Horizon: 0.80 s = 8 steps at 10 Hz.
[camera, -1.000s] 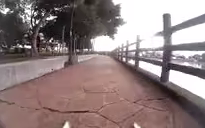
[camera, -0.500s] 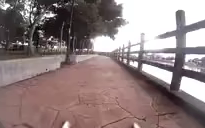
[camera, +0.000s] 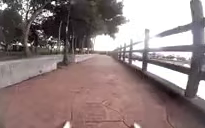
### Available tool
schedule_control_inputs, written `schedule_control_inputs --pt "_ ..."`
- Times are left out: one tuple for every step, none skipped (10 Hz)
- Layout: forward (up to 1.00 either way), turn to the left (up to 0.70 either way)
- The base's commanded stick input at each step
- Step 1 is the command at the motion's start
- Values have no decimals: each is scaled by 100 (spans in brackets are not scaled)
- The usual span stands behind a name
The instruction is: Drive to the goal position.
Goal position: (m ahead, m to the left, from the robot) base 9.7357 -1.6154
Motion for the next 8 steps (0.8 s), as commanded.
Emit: schedule_control_inputs --pt "70 0" --pt "70 0" --pt "70 0" --pt "70 0" --pt "70 0" --pt "70 0" --pt "70 0" --pt "70 0"
